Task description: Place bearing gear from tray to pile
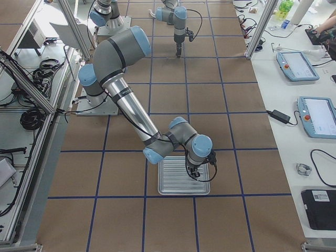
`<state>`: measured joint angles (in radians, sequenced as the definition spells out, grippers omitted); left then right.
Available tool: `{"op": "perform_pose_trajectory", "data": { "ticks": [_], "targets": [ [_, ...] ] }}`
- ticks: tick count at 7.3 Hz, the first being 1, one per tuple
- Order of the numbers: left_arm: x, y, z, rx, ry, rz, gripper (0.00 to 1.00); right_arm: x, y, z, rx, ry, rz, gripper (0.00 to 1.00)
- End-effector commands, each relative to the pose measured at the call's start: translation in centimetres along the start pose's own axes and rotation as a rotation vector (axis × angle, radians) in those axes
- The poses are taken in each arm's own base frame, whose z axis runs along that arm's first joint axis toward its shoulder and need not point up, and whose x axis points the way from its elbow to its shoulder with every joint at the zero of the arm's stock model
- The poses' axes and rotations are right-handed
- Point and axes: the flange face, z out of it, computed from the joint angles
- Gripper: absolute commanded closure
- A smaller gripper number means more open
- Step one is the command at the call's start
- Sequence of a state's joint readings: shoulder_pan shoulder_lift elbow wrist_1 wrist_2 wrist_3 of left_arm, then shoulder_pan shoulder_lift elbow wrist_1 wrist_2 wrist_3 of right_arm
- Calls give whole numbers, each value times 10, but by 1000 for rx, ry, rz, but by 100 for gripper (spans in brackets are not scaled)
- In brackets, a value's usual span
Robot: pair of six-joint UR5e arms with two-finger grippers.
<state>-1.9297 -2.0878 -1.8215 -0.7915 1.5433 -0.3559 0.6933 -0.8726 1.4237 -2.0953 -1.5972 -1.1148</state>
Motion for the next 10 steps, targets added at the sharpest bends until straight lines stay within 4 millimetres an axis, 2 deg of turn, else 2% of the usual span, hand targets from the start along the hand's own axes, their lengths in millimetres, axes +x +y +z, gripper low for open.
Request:
{"op": "perform_pose_trajectory", "data": {
  "ticks": [1, 2, 3, 4, 6, 7, 8, 9, 10],
  "targets": [
    [0, 4, 0, -20, -6, 1, 32, 0, 1, -2, -6, 2, 3, 45],
    [0, 3, -1, -18, -3, 3, 33, -1, 1, 0, -7, 2, 1, 55],
    [-1, 3, 0, -21, -4, 1, 38, 1, 1, -3, -8, 6, 3, 62],
    [0, 3, -1, -20, -2, 3, 48, 0, 1, -1, -11, 4, 1, 67],
    [0, 2, -4, -14, 0, -2, 79, 1, 1, -3, -11, 8, 1, 89],
    [-2, 1, -6, -10, -1, -3, 89, 0, 1, -9, -11, 15, 1, 90],
    [-2, -1, -8, -5, 2, -5, 97, -5, 1, -34, -36, 58, -5, 94],
    [-1, -3, -10, 1, 4, -4, 98, -19, -5, -62, -25, 88, -4, 97],
    [-2, -7, -18, 8, 6, -6, 98, -49, -27, -79, -25, 76, -2, 97]
  ]
}}
